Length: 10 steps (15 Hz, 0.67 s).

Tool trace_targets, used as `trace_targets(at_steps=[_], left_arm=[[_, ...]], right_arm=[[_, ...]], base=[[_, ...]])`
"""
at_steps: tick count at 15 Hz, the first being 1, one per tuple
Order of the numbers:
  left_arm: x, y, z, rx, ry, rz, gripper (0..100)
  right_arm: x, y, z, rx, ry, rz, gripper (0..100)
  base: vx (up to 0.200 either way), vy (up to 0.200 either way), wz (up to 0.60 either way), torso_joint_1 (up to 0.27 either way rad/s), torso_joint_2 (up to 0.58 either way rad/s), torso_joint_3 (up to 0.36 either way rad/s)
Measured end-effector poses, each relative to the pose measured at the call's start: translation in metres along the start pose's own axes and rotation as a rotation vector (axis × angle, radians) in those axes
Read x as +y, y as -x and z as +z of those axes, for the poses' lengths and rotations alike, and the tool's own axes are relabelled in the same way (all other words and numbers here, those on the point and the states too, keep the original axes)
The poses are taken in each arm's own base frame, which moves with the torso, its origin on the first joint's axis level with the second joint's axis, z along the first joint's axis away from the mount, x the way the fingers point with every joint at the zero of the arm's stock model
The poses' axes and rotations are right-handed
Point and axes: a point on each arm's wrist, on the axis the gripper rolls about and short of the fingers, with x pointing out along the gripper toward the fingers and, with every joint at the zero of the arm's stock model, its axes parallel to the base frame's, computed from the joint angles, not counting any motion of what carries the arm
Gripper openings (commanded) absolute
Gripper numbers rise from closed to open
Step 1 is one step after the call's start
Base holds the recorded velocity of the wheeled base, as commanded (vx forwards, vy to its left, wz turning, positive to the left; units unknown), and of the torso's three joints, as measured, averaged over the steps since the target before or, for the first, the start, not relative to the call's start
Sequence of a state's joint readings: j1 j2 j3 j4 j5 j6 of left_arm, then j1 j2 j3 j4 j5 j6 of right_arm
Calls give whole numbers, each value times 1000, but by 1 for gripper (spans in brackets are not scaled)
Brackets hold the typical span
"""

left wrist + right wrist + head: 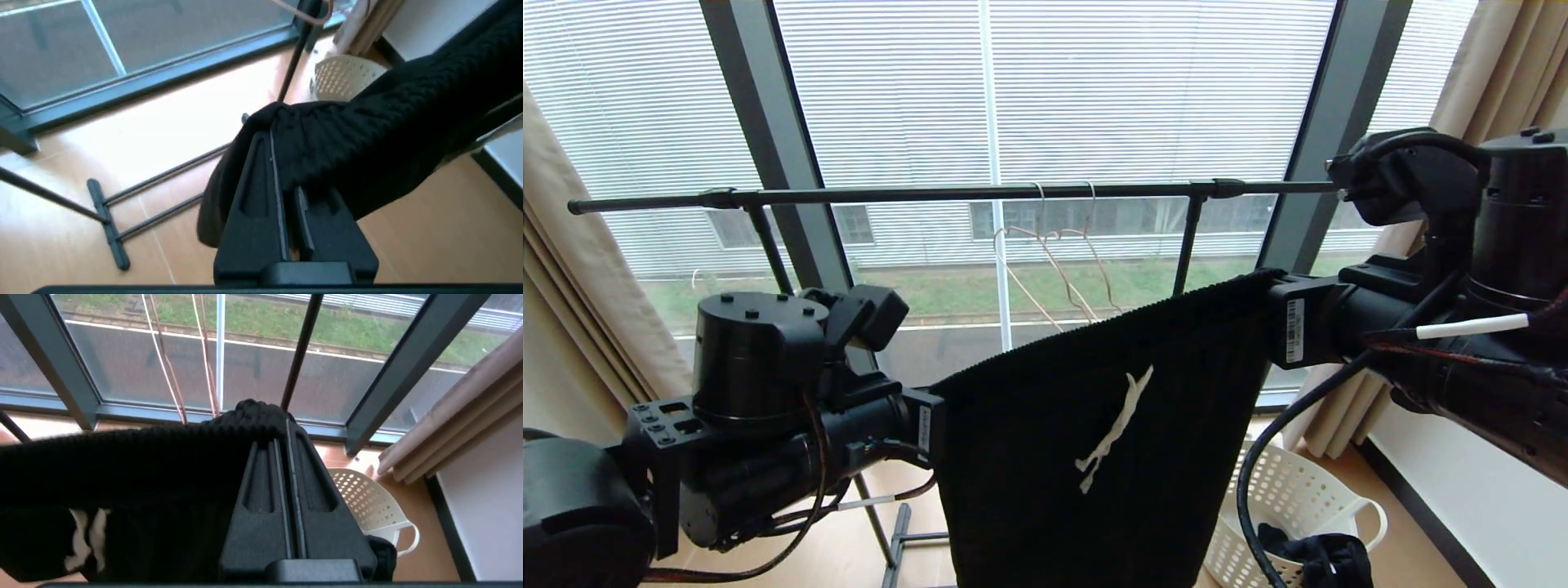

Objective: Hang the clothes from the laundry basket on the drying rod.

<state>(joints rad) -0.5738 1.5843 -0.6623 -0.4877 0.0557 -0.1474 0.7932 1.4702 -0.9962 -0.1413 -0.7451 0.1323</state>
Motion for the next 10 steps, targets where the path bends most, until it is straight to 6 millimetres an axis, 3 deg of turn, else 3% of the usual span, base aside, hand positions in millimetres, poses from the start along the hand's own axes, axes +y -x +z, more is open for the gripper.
trace_targets(at_steps=[3,6,10], left_arm=[[4,6,11,104,-26,31,0],[3,20,38,254,-61,48,0],[1,29,60,264,-122,40,0]], right_arm=[[-4,3,-7,-10,-14,42,0],[-5,3,-12,1,-10,100,0],[2,-6,-15,-8,-23,127,0]], base=[[0,0,0,0,0,0],[0,0,0,0,0,0],[0,0,0,0,0,0]])
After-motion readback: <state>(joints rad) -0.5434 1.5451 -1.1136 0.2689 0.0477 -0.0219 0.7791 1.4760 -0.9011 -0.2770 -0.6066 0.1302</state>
